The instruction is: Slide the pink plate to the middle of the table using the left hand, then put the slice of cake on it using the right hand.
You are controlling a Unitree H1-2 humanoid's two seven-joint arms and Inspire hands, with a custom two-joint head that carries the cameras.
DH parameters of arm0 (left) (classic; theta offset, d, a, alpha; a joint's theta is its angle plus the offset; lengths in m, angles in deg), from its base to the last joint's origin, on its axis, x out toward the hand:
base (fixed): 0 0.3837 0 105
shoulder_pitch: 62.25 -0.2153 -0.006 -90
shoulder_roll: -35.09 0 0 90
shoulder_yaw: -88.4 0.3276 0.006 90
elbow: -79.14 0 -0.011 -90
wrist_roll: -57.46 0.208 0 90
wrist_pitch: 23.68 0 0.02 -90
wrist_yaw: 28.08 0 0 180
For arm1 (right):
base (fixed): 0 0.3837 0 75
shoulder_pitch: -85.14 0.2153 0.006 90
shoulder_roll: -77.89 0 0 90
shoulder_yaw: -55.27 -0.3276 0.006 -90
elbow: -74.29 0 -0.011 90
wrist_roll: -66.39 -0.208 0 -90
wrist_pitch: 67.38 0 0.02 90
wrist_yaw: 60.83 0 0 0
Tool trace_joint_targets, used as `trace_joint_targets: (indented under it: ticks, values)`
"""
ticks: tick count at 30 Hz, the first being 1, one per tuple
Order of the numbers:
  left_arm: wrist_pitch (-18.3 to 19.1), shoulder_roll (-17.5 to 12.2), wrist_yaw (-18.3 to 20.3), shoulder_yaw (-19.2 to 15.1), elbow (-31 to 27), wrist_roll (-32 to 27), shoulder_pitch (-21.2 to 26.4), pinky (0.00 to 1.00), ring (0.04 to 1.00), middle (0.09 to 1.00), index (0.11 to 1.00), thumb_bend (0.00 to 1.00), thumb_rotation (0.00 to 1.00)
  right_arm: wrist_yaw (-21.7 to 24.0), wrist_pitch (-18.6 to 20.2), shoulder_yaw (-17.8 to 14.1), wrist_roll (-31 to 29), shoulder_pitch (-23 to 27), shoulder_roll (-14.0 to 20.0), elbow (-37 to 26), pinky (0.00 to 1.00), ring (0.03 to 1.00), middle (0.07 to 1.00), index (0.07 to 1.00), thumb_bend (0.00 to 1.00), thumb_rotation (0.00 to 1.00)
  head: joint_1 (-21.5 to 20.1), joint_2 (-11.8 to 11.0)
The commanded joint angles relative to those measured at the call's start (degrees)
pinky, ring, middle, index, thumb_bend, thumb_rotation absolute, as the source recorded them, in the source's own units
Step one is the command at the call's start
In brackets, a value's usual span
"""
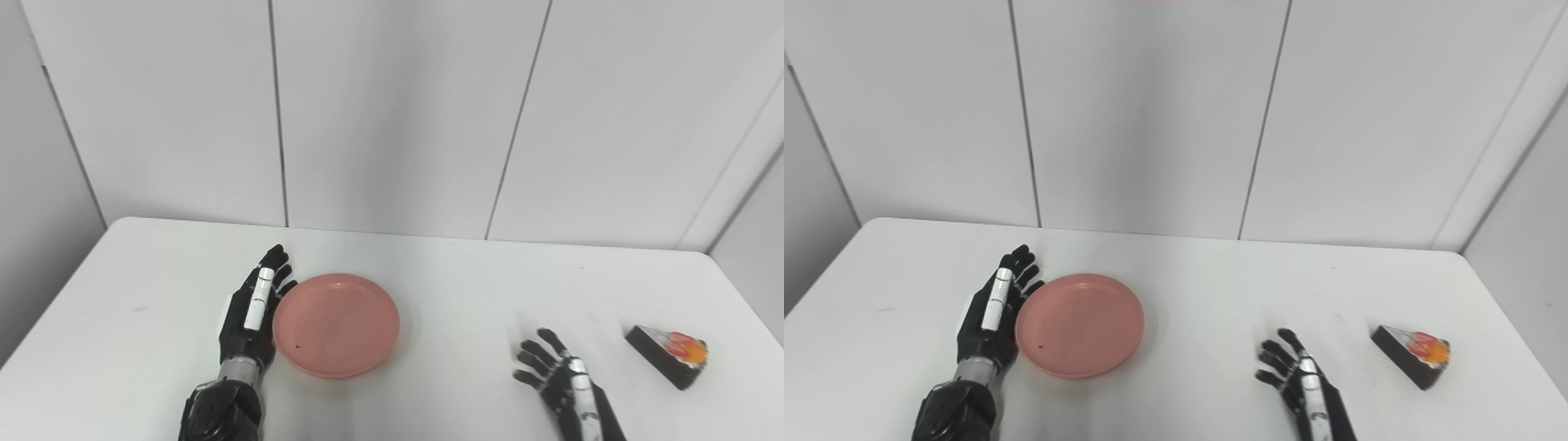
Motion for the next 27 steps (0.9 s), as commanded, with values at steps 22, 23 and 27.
trace_joint_targets:
  ticks: [22,23,27]
  values:
    - [-0.2,3.1,0.3,1.6,2.2,0.0,1.6,0.91,0.942,0.927,0.845,0.78,0.67,-4.5,1.4,2.9,6.5,0.8,-3.4,-1.9,0.73,0.773,0.775,0.843,0.87,0.89,-12.5,0.1]
    - [-0.5,3.2,0.5,1.7,2.6,0.1,1.8,0.91,0.94,0.924,0.84,0.78,0.67,-4.6,1.3,3.0,6.7,0.8,-3.4,-1.8,0.73,0.772,0.774,0.844,0.87,0.89,-13.0,-0.1]
    - [-1.2,3.6,0.9,2.0,3.5,-0.1,2.2,0.91,0.937,0.913,0.835,0.78,0.67,-4.6,1.3,2.9,6.9,0.9,-3.5,-1.5,0.72,0.768,0.774,0.844,0.87,0.89,-13.0,-0.2]
